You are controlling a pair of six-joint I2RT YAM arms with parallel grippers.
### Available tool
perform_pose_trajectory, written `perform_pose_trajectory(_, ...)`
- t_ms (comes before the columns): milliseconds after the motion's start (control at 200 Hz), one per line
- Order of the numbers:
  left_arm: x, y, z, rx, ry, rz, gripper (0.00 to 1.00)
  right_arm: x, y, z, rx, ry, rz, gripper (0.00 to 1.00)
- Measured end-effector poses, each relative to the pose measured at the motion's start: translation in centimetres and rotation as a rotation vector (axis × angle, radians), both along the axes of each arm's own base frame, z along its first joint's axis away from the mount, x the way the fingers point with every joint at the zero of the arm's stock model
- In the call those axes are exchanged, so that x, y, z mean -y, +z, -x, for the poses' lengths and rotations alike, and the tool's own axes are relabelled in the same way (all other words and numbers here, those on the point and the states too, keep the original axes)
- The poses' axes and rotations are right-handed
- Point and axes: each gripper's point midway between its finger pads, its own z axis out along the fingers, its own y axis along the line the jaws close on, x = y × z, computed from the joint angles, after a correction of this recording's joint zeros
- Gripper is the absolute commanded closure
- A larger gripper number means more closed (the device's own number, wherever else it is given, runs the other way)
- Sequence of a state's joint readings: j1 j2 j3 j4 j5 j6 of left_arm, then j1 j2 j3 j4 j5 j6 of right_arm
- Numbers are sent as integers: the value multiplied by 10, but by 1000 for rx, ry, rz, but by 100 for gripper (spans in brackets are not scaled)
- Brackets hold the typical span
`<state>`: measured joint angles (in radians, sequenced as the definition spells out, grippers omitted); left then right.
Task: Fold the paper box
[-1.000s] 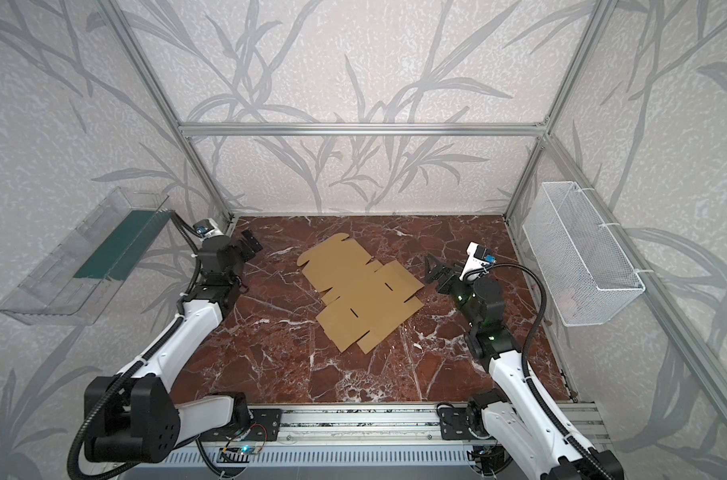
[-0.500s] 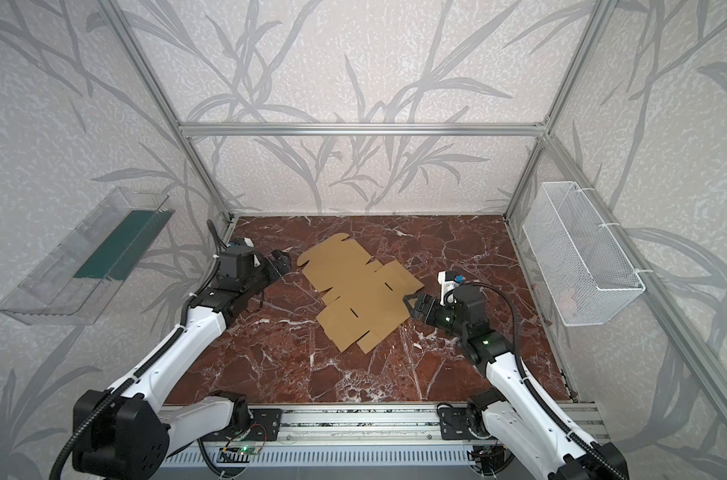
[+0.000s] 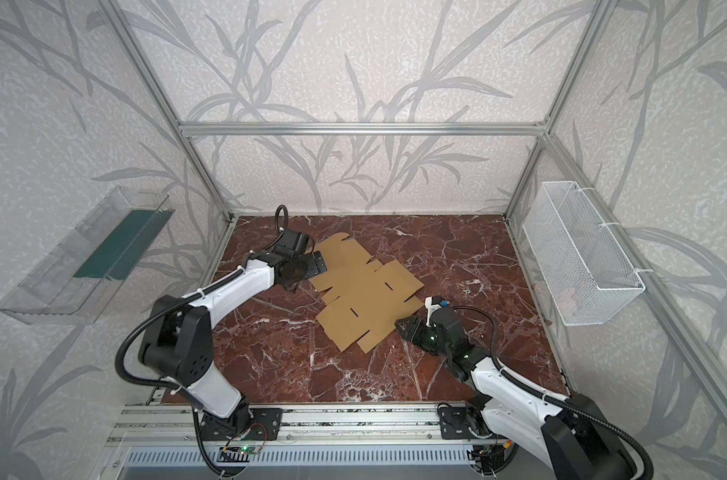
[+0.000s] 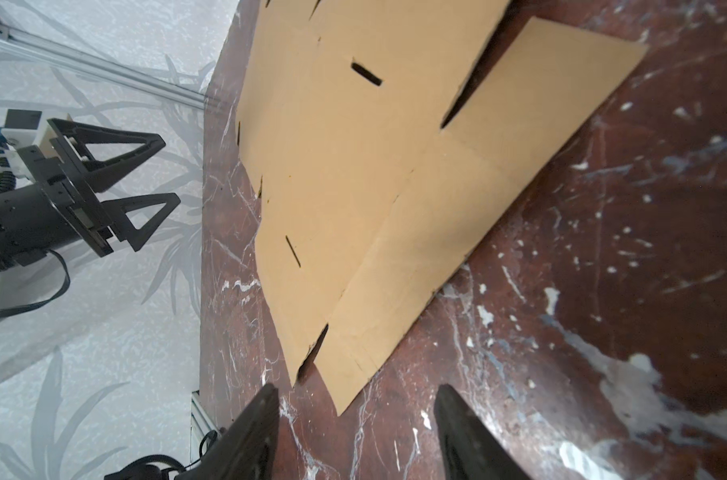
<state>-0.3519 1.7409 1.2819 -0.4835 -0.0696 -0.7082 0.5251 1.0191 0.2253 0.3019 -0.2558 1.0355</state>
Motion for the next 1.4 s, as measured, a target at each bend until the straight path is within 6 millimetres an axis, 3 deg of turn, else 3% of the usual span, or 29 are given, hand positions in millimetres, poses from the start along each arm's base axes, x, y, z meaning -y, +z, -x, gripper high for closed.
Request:
perform_pose_trajectory(195,10,-33,-22,-122,-27,-83,1,1,-18,-9,-28,-50,-4,43)
perform_pose_trajectory(365,9,-57,-23,-212,-38,-161,1,0,-24,-18,-22,-79,-15,43)
perform_pose_trajectory(660,7,-78,-16,-287,-43,-220,1,5,-28,-27,1,-132,-4,41)
perform_pose_trajectory(1025,6,-86,-13,-303,-40,-224,1,-2,-36,-45,42,-156,-51,41)
perform_pose_trajectory(1400,7,-88,-13,-288,-34,-216,1,-19,-42,-59,107,-162,-181,60)
